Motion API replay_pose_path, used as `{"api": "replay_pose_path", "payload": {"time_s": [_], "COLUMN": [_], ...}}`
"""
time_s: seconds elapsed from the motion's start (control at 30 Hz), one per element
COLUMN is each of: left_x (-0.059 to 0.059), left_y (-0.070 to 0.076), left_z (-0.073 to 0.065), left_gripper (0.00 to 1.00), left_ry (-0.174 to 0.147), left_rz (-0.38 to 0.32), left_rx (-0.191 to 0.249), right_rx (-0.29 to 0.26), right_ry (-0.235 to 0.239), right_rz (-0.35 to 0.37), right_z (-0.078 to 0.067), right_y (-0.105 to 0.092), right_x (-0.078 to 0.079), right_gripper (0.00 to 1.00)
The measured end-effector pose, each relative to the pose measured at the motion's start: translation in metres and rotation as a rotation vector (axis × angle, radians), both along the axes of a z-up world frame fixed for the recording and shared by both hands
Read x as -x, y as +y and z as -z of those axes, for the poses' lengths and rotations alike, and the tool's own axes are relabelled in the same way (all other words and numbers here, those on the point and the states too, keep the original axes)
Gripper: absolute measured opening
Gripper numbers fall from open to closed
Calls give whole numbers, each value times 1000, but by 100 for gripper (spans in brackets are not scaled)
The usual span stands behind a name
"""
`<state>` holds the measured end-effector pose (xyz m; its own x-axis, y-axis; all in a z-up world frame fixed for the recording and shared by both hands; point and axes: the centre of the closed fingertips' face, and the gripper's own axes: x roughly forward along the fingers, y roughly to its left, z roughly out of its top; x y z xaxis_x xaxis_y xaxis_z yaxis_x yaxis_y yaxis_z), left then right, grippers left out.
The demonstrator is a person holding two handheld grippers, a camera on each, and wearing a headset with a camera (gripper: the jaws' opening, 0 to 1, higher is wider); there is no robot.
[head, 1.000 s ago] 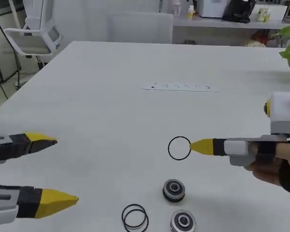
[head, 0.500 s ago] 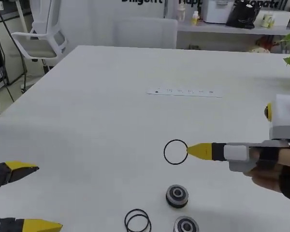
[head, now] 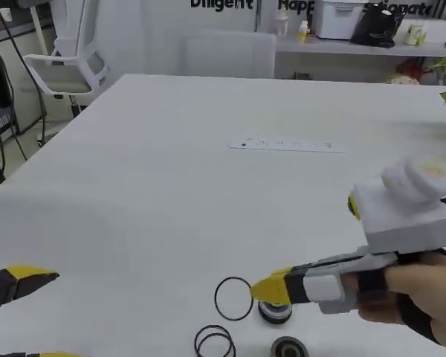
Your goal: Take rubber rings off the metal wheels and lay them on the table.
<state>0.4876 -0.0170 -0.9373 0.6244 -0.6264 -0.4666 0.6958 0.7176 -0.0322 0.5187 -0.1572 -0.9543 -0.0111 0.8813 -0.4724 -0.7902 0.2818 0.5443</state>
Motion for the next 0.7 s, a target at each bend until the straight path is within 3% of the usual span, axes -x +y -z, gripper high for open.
{"api": "replay_pose_path", "payload": {"time_s": [0.23, 0.7], "left_x": [5, 6], "left_y": [3, 10], "left_z": [5, 4], "left_gripper": [73, 73], "left_ry": [16, 13], "left_rz": [-6, -30], "left_rx": [-1, 3], "right_rx": [96, 167], "right_ry": [-9, -23], "right_rz": [-124, -211], "right_z": [29, 50], "right_y": [7, 11], "right_x": [23, 42], "right_gripper": [0, 0]}}
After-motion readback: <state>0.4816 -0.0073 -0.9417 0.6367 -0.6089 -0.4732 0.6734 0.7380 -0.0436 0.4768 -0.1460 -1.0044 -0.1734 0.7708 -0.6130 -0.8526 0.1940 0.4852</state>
